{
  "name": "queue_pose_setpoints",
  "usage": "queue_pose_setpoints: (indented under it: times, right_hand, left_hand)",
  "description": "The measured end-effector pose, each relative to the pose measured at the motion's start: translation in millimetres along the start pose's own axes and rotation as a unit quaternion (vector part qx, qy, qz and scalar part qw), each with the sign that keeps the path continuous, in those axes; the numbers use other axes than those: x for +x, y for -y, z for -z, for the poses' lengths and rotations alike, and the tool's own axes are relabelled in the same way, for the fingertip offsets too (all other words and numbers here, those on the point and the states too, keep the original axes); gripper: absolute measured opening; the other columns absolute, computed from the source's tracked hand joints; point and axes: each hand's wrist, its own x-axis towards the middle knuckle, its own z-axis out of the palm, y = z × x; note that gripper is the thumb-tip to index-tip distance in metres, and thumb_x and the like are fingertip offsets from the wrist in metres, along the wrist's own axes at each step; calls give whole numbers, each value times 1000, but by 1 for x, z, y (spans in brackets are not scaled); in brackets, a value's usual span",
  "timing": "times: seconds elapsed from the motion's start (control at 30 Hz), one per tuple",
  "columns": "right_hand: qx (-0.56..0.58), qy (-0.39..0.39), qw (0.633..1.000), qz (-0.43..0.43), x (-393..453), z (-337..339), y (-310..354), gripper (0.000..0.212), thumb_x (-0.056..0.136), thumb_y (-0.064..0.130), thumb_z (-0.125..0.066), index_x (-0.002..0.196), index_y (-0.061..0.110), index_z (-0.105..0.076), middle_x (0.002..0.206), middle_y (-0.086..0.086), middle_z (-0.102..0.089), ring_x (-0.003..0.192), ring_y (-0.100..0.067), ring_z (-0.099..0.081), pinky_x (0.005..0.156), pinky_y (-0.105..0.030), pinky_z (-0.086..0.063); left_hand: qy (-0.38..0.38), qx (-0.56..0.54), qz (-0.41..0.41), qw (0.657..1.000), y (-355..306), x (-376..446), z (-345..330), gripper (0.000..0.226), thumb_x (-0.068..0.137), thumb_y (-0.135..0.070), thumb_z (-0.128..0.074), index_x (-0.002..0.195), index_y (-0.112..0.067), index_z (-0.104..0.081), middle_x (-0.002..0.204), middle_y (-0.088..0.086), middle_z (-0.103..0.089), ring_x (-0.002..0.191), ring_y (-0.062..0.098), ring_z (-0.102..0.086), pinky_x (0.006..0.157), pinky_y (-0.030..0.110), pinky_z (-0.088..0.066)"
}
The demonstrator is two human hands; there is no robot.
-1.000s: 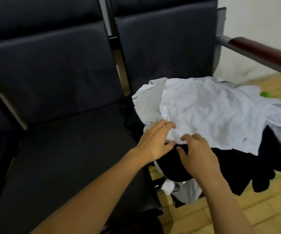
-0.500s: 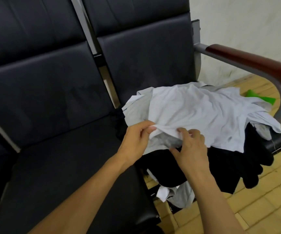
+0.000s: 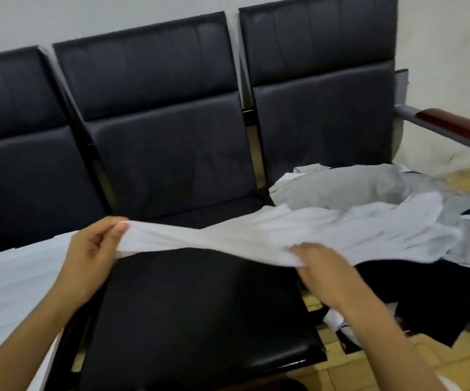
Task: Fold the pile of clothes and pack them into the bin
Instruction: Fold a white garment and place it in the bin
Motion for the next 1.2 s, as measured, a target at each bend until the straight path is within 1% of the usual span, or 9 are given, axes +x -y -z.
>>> queue_pose_setpoints:
  times: [0.17, 0.3, 0.4, 0.5, 0.7, 0.9, 1.0, 1.13, 1.2]
  right_hand:
    - [-9, 237, 965, 112, -10, -75, 75, 28, 98, 9, -43, 116, 14, -63, 115, -9, -64, 102, -25, -60, 83, -33, -48]
    - [57, 335, 932, 128, -15, -102, 110, 25, 96, 7, -43, 99, 18, -64, 94, -4, -63, 83, -27, -63, 75, -38, -56]
    - [117, 372, 910, 140, -17, -113, 131, 19, 95, 15, -49, 87, 27, -61, 80, 12, -55, 79, -12, -56, 75, -32, -50]
    - [104, 442, 883, 118, -9, -118, 134, 29, 88, 52, -62, 112, 35, -64, 106, 15, -63, 98, -5, -60, 88, -28, -51]
    - [-62, 247, 966, 31, 52, -108, 69, 30, 95, 48, -54, 119, 30, -57, 124, 5, -52, 120, -18, -49, 100, -35, -43]
    - [-150, 199, 958, -142, 92, -115, 3, 64, 96, 35, -57, 148, 11, -29, 145, -18, -35, 129, -40, -41, 107, -47, -39]
    - [-85, 182, 960, -195, 102, -114, -1, 44, 90, 31, -68, 122, 5, -53, 125, -17, -54, 116, -37, -56, 95, -39, -49]
    - [10, 196, 979, -47, 100, -110, 44, 19, 86, 30, -71, 73, 23, -59, 79, -1, -61, 82, -22, -63, 68, -33, -51]
    - [148, 198, 969, 21, 91, -104, 81, 19, 87, 31, -71, 69, 28, -65, 73, 5, -64, 73, -15, -62, 71, -38, -54]
  left_hand:
    - [-37, 114, 132, 984, 80, -74, 42, 25, 102, -23, -49, 79, -27, -54, 76, 2, -58, 73, 19, -56, 66, 14, -40]
    - [-61, 152, 256, 953, 118, -131, 50, 36, 96, -33, -51, 65, -14, -51, 73, 9, -53, 73, 32, -55, 70, 45, -44]
    - [5, 221, 271, 937, 125, -137, 40, 60, 81, -57, -37, 50, -7, -52, 62, 1, -55, 62, 21, -57, 72, 42, -47]
    - [109, 251, 208, 939, 130, -113, 13, 56, 83, -59, -40, 54, -16, -59, 72, -4, -58, 67, 13, -61, 75, 36, -50]
    - [301, 250, 142, 909, 143, -67, -68, 40, 96, -46, -53, 133, -30, -49, 132, -12, -48, 123, 14, -46, 100, 35, -38]
    - [345, 315, 142, 873, 151, -58, -97, 10, 100, -38, -49, 98, -28, -47, 104, -9, -47, 104, 18, -48, 89, 34, -39]
    - [354, 389, 171, 833, 149, -54, -90, 7, 100, -23, -42, 103, -26, -47, 112, -4, -54, 108, 21, -54, 91, 35, -38]
    - [348, 508, 287, 734, 142, -45, -66, 34, 94, -18, -42, 128, -20, -47, 129, 3, -51, 122, 27, -49, 106, 42, -32]
    - [309, 480, 214, 793, 140, -42, -60, 47, 96, -36, -52, 140, -26, -38, 141, 0, -42, 130, 25, -41, 108, 43, -31]
